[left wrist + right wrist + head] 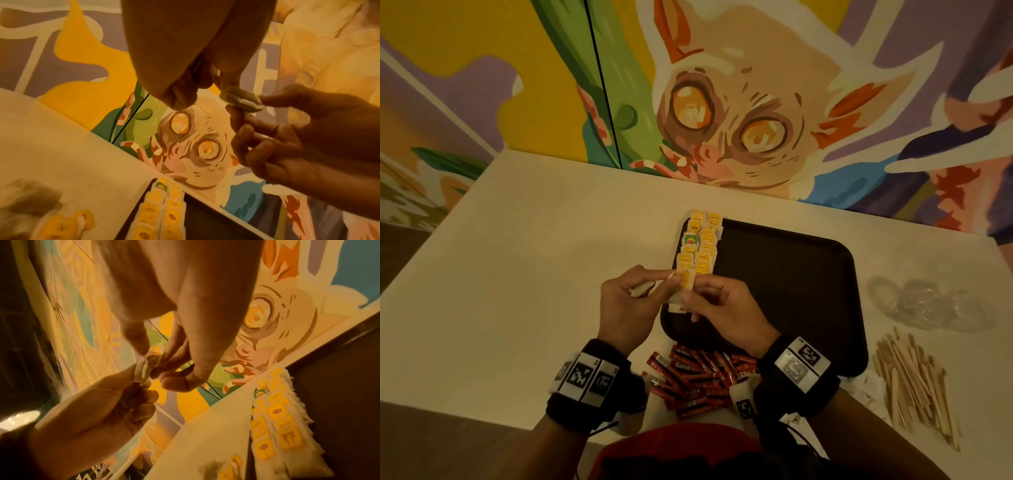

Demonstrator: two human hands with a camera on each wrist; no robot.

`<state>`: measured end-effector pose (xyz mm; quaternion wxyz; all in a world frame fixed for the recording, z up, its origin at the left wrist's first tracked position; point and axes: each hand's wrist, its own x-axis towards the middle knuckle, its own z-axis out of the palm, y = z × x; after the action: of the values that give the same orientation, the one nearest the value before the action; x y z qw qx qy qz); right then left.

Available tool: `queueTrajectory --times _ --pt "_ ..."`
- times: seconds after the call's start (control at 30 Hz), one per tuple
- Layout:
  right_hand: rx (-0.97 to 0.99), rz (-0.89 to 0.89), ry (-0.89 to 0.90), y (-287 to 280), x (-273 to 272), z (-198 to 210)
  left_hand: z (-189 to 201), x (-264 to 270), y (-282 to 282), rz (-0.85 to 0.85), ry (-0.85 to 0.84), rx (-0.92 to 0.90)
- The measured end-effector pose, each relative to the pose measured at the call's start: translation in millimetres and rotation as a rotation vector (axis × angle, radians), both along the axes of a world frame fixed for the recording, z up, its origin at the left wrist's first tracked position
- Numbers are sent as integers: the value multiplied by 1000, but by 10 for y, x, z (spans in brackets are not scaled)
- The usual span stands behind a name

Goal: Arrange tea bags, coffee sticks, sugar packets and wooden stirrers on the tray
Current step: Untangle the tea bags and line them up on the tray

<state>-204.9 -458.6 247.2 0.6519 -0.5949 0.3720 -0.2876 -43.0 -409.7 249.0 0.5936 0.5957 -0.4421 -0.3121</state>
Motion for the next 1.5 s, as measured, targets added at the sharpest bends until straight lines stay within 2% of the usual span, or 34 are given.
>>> queueTrajectory --times 0.1,0.17,0.23,0.4,0.53,0.67,0.83,1.0,1.13,1.2,1.3,1.4,1.5 --pt "-40 -35 104 -22 60 -135 -149 15 12 1 33 69" --pt "2 -64 173 -59 96 -279 -270 48 10 4 49 146" --pt "54 -92 249 -96 126 -438 -406 101 11 -5 -14 228" --pt "67 -61 552 -222 160 -807 -690 231 38 30 0 396" --pt "55 -31 683 -246 246 -1019 -703 274 79 -1 -49 446" --pt "34 -80 749 -248 352 -1151 -668 282 92 -15 -82 474" --pt "15 -166 821 -238 429 -1266 -659 308 132 -74 22 520" --pt "26 -206 822 -241 418 -1266 -602 266 101 -161 103 532" --pt "-9 -220 813 -244 358 -1188 -562 264 95 -215 92 494" --pt "-42 -228 750 -232 315 -1081 -530 268 88 -256 53 465" --pt "-79 -225 540 -159 270 -763 -522 299 63 -319 -44 420" --pt "-6 -207 384 -60 254 -422 -505 312 26 -382 -180 399" --pt "57 -121 344 12 263 -224 -483 301 -24 -448 -308 383"
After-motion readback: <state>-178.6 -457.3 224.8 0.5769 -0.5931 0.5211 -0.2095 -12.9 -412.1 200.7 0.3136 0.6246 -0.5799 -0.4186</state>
